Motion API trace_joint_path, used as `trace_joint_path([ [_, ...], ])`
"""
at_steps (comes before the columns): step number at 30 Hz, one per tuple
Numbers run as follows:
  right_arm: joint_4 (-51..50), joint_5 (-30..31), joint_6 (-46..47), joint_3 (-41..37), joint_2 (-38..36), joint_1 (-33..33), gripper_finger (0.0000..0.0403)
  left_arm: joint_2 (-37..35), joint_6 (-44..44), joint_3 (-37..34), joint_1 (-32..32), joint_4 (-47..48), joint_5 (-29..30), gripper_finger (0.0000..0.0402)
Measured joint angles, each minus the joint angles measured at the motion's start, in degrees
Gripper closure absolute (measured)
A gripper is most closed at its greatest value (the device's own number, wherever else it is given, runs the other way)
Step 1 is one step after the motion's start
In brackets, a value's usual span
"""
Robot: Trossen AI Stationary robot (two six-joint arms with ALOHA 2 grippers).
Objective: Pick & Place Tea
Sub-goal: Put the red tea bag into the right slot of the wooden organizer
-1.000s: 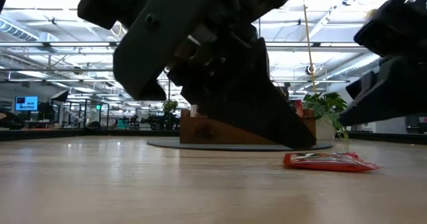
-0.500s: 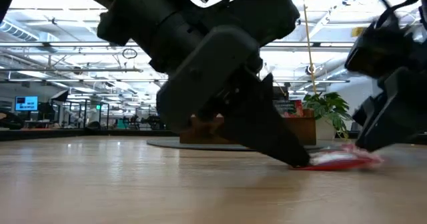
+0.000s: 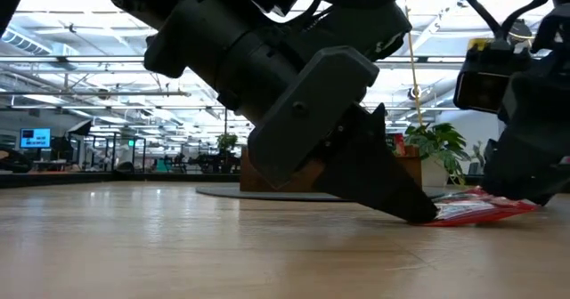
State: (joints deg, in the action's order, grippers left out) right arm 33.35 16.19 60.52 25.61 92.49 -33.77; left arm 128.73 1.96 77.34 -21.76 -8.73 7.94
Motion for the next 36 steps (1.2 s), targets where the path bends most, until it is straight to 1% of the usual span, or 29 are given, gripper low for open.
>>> trace_joint_path([
  [3,-0.2,0.27,1.47,0.02,-0.08,0.59,0.0236,0.02,-0.12,-0.02,0.0,-0.04,-0.02,0.039],
  [7,-0.9,0.4,1.74,0.07,-0.09,1.9,0.0245,0.13,-0.38,-0.11,0.0,-0.84,-0.02,0.0397],
  [13,-1.79,0.43,1.6,0.08,0.02,2.59,0.0259,0.15,-0.35,-0.13,0.22,-0.83,-0.37,0.0391],
  [16,-1.44,0.45,1.47,0.11,0.44,2.59,0.0268,0.15,-0.57,-0.15,0.21,-0.83,-0.32,0.0398],
  [20,0.21,0.54,1.78,0.12,1.58,2.43,0.028,0.18,-0.55,-0.15,0.25,-0.92,-0.33,0.0391],
  [22,1.41,0.52,1.66,0.05,2.05,2.31,0.0284,0.2,-0.59,-0.19,0.26,-0.98,-0.31,0.0394],
  [25,2.57,-0.65,1.54,0.15,2.17,2.22,0.0288,0.21,-0.6,-0.2,0.28,-1.02,-0.27,0.0397],
  [30,2.44,-1.59,1.61,0.15,2.17,1.82,0.0289,0.22,-0.61,-0.2,0.56,-1.03,-0.35,0.039],
  [33,0.98,-2.91,2.99,0.11,2.17,1.82,0.0289,0.22,-0.65,-0.2,0.59,-1.03,-0.37,0.0397],
  [36,-0.13,-3.75,3.45,0.11,2.19,1.82,0.0289,0.22,-0.66,-0.2,0.61,-1.03,-0.36,0.0393],
])
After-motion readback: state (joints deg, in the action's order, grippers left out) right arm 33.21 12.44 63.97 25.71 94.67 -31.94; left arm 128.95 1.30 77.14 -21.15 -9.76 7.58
